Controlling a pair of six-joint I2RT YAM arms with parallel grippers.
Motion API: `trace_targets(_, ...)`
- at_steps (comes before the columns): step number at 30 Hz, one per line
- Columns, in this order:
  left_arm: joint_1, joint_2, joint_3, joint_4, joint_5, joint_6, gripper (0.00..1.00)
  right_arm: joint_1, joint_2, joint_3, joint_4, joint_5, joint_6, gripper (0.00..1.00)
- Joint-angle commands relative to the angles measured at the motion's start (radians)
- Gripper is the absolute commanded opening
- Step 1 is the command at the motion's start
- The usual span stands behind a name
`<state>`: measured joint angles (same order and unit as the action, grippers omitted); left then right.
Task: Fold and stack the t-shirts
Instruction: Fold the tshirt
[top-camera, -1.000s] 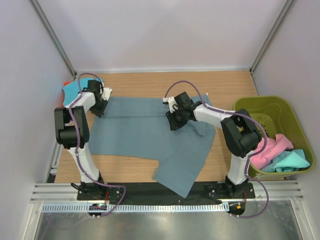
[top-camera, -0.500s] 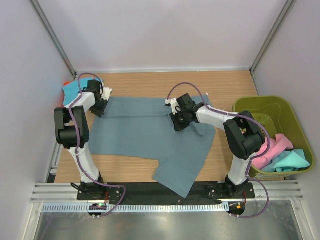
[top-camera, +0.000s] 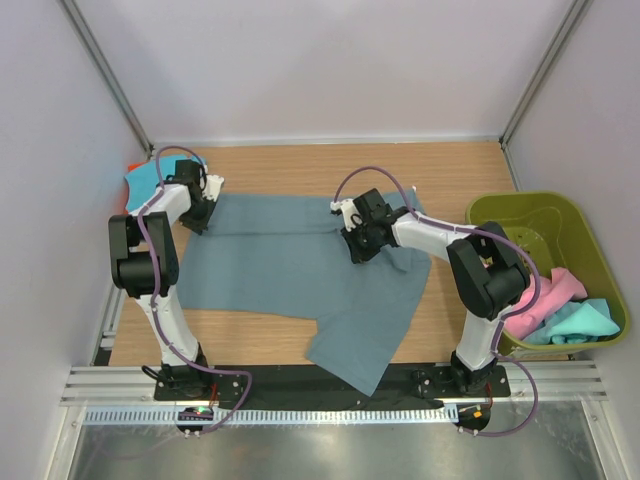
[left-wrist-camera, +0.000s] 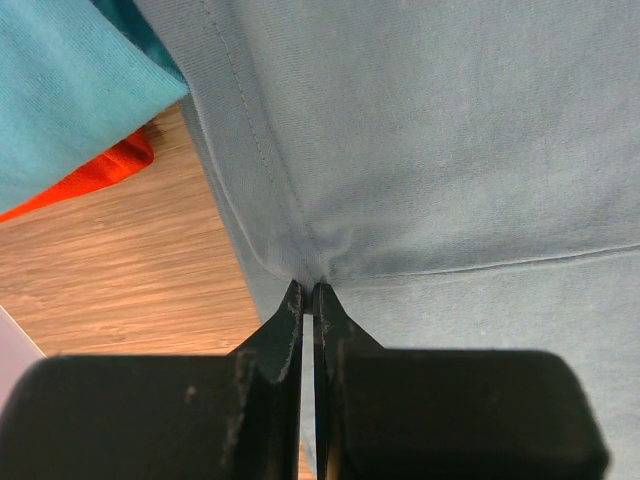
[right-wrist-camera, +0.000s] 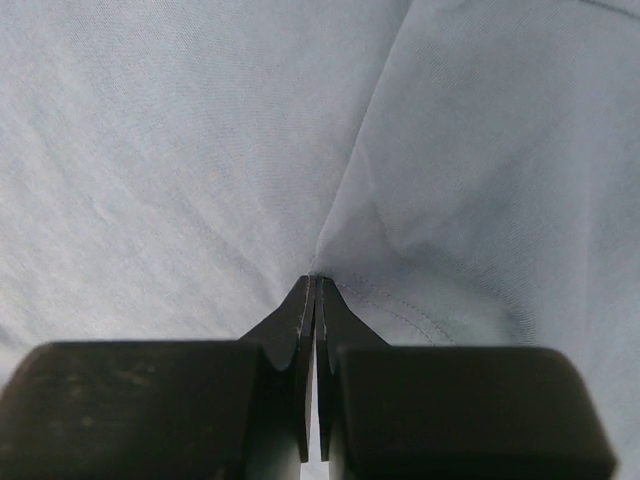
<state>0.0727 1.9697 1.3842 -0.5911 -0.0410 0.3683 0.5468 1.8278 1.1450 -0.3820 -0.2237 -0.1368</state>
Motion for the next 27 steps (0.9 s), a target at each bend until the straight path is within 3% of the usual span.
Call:
trace_targets(1, 0.009, -0.023, 0.016, 0.028, 0.018, -0.022, 0.00, 0.002, -0.027, -0.011, 0.011, 0.006, -0.020, 0.05)
trace_targets(13, 0.009, -0.023, 0.006, 0.034, 0.018, -0.019, 0.00, 0.025, -0.071, 0.088, -0.063, -0.072, 0.023, 0.01)
trace_targets(20, 0.009, -0.019, 0.018, 0.031, 0.021, -0.022, 0.00, 0.070, -0.081, 0.061, -0.054, -0.103, 0.057, 0.02)
trace_targets(22, 0.007, -0.023, 0.016, 0.033, 0.020, -0.025, 0.00, 0.073, -0.075, 0.056, -0.052, -0.088, 0.066, 0.06)
trace_targets(24, 0.009, -0.026, 0.012, 0.033, 0.015, -0.022, 0.00, 0.073, -0.073, 0.058, -0.051, -0.069, 0.071, 0.19)
trace_targets(27, 0.010, -0.028, 0.007, 0.033, 0.015, -0.020, 0.00, 0.073, -0.084, 0.064, -0.052, -0.051, 0.057, 0.21)
